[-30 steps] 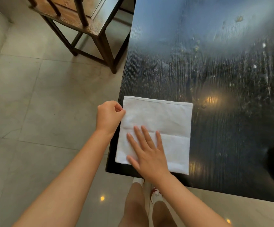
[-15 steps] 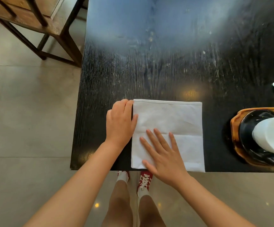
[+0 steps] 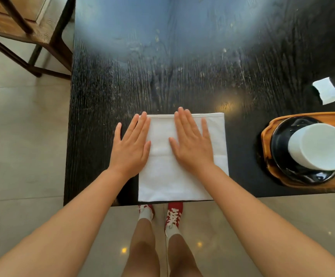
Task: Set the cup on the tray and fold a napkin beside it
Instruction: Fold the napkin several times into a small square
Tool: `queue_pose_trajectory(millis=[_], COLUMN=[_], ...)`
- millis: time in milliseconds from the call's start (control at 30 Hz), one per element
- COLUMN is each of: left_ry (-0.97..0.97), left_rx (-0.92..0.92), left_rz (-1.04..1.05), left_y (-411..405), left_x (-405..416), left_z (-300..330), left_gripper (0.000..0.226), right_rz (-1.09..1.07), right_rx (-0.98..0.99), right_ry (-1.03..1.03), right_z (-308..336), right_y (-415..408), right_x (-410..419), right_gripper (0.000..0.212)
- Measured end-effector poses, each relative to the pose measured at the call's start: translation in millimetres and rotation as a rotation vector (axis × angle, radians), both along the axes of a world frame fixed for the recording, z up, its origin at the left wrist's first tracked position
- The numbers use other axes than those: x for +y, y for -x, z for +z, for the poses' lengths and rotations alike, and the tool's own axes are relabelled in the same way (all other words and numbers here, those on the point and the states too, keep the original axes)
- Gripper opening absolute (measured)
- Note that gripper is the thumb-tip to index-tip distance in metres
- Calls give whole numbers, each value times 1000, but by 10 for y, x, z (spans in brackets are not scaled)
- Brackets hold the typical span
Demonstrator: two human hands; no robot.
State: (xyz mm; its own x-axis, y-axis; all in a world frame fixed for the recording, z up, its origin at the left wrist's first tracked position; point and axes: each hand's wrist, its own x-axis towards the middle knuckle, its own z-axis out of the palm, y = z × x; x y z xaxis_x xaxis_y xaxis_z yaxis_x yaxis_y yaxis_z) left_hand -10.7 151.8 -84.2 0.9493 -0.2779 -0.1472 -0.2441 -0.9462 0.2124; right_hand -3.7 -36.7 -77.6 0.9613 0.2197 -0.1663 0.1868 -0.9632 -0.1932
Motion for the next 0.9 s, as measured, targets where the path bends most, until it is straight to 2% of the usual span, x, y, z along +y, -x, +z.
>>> queue_pose_trajectory(millis=[167,267,333,367,433,533,733,833,900], left_ry=[-15,-3,-6,-6,-6,0,-32,-59,19], left_rx=[-4,-12,-12,-12,-13,-10,6,-95,-165], left_rz=[-1,3,1,0,-6,-4,11,166,179], left_y=[8,2,-4,-6,-7,-5,1,99,269], left_x=[-5,-6,-1,0,-8,-5,-19,-216,-587], left_z=[3,7,5,7,16,18,56,148,227], left_gripper=[58,58,59,59,59,59,57,59,61], right_rz=[-136,-221,-320,-303,-125,50,-29,-40,-47], right_rx=[-8,13,-53,-92,-109,-13,43,29,16], right_ry=[154,163,125,101,53,87,161,167,172], right_z=[37,108,183,214,208,87,87,86,90], right_y=[64,114,207,282,488,786,926,939,931], right_x=[-785,-802,-690,-582,-298,-160,-753,-719,-708], right_gripper=[62,64,66,66,68,69,70,71,69])
